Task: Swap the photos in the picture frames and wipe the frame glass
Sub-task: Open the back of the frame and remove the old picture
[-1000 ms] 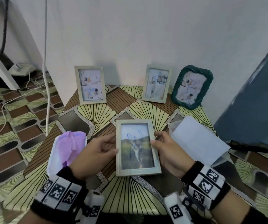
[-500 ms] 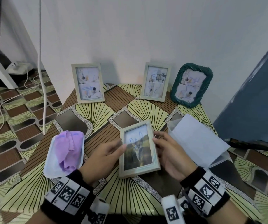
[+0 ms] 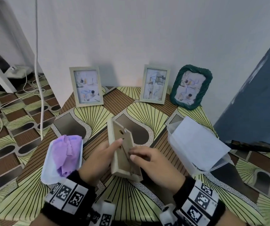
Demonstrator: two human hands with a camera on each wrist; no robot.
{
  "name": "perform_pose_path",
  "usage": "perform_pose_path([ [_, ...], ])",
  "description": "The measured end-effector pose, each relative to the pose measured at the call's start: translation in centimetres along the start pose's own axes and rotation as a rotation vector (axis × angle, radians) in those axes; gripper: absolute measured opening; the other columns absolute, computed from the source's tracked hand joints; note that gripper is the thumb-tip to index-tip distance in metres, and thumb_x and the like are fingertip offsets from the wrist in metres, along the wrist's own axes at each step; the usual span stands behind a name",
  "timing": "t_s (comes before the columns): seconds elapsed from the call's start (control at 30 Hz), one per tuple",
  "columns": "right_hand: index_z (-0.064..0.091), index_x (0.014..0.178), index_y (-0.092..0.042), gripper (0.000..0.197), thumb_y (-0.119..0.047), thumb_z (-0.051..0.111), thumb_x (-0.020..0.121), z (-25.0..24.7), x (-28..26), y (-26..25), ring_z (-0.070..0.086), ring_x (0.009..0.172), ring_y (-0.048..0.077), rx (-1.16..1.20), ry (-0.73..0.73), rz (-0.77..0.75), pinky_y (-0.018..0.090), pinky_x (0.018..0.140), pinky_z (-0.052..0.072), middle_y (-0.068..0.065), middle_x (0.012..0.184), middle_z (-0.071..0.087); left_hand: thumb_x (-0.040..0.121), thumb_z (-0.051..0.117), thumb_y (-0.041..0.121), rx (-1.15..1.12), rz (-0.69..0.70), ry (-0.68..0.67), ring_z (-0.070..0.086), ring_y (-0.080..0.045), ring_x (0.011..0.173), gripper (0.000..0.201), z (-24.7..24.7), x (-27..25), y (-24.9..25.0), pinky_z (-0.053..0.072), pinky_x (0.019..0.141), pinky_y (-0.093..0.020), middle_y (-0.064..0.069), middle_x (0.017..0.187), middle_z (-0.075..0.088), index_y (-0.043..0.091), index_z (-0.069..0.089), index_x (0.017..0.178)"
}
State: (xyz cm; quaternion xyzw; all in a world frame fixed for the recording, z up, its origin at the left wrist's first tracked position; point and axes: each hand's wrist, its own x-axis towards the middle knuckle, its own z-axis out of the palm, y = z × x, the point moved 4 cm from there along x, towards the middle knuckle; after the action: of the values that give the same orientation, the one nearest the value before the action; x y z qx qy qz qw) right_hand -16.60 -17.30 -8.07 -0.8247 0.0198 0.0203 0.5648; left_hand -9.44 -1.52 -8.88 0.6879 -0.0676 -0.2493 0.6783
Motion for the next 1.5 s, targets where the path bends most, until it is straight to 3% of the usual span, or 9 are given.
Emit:
perform_pose_path([
  [0.17,0.067,0.127,-0.024,0.033,-0.032,0.054,0.098,0.3,0.1,0.6,0.044,0.131,0.000,-0.400,-0.097,-0.036,0.030,0.114,0.034,-0.019,0.143,0.051,0.095,0.058,0.024,0.342,0.122,0.035,0.071,-0.022,0.088,0.020,-3.7,-0.1,0.7,0.057,0.078,-0.038,-0.008,0.093,0.075,0.009,0.070,0.103],
  [0.27,0.068,0.124,-0.024,0.033,-0.036,0.052,0.098,0.4,0.1,0.1,0.045,0.129,0.001,-0.537,-0.127,-0.084,0.028,0.112,0.033,-0.019,0.142,0.052,0.097,0.057,0.020,0.477,0.140,-0.049,0.072,-0.013,0.089,0.018,-4.3,-0.6,1.1,0.058,0.078,-0.030,0.000,0.095,0.076,0.014,0.069,0.110],
  [0.33,0.070,0.120,-0.024,0.032,-0.036,0.053,0.096,0.2,0.3,-0.1,0.049,0.125,0.002,-0.596,-0.139,-0.119,0.024,0.108,0.036,-0.017,0.139,0.055,0.096,0.059,0.023,0.623,0.175,-0.052,0.070,-0.014,0.088,0.016,-4.5,-0.8,1.1,0.057,0.080,-0.034,0.000,0.093,0.074,0.015,0.071,0.104],
  [0.5,0.070,0.118,-0.024,0.031,-0.026,0.065,0.088,-0.7,0.9,0.0,0.059,0.108,0.002,-0.607,-0.179,-0.113,0.027,0.096,0.050,-0.014,0.122,0.066,0.090,0.067,0.019,0.870,0.174,-0.047,0.062,-0.008,0.081,0.021,-4.7,-1.3,0.1,0.053,0.079,-0.031,0.007,0.089,0.065,0.020,0.069,0.111],
  [0.63,0.074,0.109,-0.026,0.030,-0.015,0.070,0.081,-1.6,1.4,0.1,0.058,0.093,-0.001,-0.625,-0.138,-0.142,0.012,0.080,0.047,-0.014,0.105,0.068,0.085,0.071,0.017,0.903,0.176,-0.065,0.061,-0.007,0.084,0.034,-4.7,-1.4,-0.2,0.053,0.082,-0.023,0.003,0.099,0.055,0.030,0.065,0.115],
  [0.97,0.076,0.106,-0.022,0.020,-0.029,0.065,0.091,-1.6,2.4,0.3,0.058,0.100,0.006,-0.719,-0.121,-0.164,0.022,0.090,0.046,-0.011,0.110,0.062,0.084,0.072,0.015,0.874,0.211,-0.069,0.061,-0.001,0.081,0.034,-4.4,-1.2,-0.2,0.054,0.079,-0.021,0.008,0.098,0.057,0.029,0.067,0.114],
  [1.17,0.077,0.091,-0.019,0.011,-0.027,0.069,0.088,-1.4,3.5,0.0,0.058,0.090,0.011,-0.763,-0.119,-0.171,0.031,0.083,0.050,-0.008,0.099,0.062,0.080,0.075,0.036,0.937,0.203,-0.067,0.060,-0.008,0.086,0.034,-3.9,-1.4,-0.3,0.054,0.085,-0.031,0.006,0.101,0.053,0.025,0.066,0.110],
  [1.33,0.075,0.087,-0.020,0.010,-0.029,0.070,0.087,-1.4,3.8,-0.2,0.056,0.085,0.009,-0.795,-0.127,-0.183,0.026,0.077,0.048,-0.010,0.094,0.061,0.070,0.069,0.066,1.093,0.207,-0.084,0.049,-0.004,0.105,0.067,-3.0,-1.9,-0.6,0.042,0.090,-0.018,0.014,0.114,0.043,0.025,0.054,0.121],
  [1.5,0.072,0.073,-0.018,0.013,-0.026,0.069,0.083,-1.4,4.1,-0.8,0.054,0.074,0.009,-0.837,-0.123,-0.195,0.022,0.066,0.040,-0.005,0.078,0.063,0.063,0.061,0.081,1.140,0.160,-0.063,0.045,-0.004,0.110,0.085,-2.0,-2.4,-0.7,0.037,0.091,-0.018,0.014,0.125,0.039,0.025,0.047,0.126],
])
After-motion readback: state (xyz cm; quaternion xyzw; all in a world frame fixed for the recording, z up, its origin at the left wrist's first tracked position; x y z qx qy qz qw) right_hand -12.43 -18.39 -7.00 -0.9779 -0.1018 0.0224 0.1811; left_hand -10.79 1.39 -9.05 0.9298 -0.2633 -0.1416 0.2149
